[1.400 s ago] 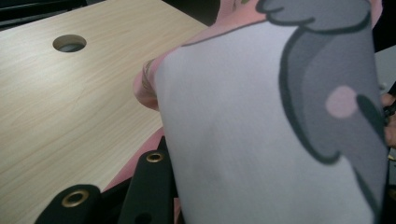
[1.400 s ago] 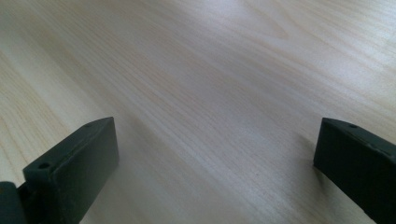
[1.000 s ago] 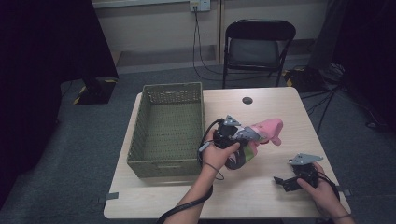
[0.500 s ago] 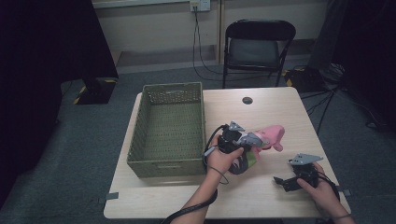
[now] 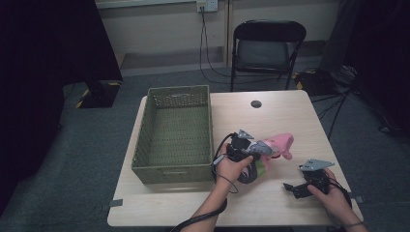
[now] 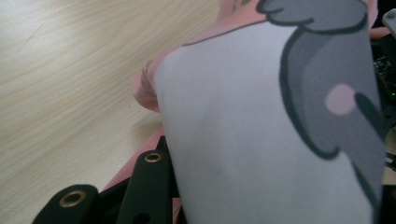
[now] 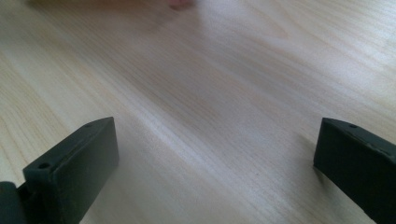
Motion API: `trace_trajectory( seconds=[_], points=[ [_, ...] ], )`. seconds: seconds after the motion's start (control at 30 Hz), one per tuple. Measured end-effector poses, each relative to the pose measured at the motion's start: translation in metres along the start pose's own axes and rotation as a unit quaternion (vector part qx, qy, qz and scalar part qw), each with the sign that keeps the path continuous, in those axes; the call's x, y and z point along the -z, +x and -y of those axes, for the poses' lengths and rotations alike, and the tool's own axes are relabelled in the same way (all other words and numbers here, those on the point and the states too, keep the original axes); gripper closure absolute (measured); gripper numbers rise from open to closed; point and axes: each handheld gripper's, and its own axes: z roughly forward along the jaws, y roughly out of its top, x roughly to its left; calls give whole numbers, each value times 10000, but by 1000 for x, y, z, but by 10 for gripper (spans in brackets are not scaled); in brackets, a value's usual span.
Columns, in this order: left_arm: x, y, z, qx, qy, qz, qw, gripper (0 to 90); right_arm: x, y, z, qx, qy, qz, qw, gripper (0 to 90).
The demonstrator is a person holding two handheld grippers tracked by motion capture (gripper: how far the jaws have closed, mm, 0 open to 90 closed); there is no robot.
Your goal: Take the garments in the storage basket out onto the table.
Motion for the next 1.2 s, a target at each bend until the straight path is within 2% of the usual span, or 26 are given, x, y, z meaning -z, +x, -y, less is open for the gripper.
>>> trace_trajectory(
  seconds=[0.6,0.8,0.93,1.2],
  points=[
    [-14,1,7,58,222,-110,9997,635,0,0,0,-17,3,12,10000,0],
    [-19,2,10,112,267,-86,9995,630,0,0,0,-17,4,12,10000,0],
    [-21,1,11,96,289,-92,9995,600,0,0,0,-16,3,13,10000,0],
    [-25,1,14,82,328,-74,9994,598,0,0,0,-19,3,15,10000,0]
  ],
)
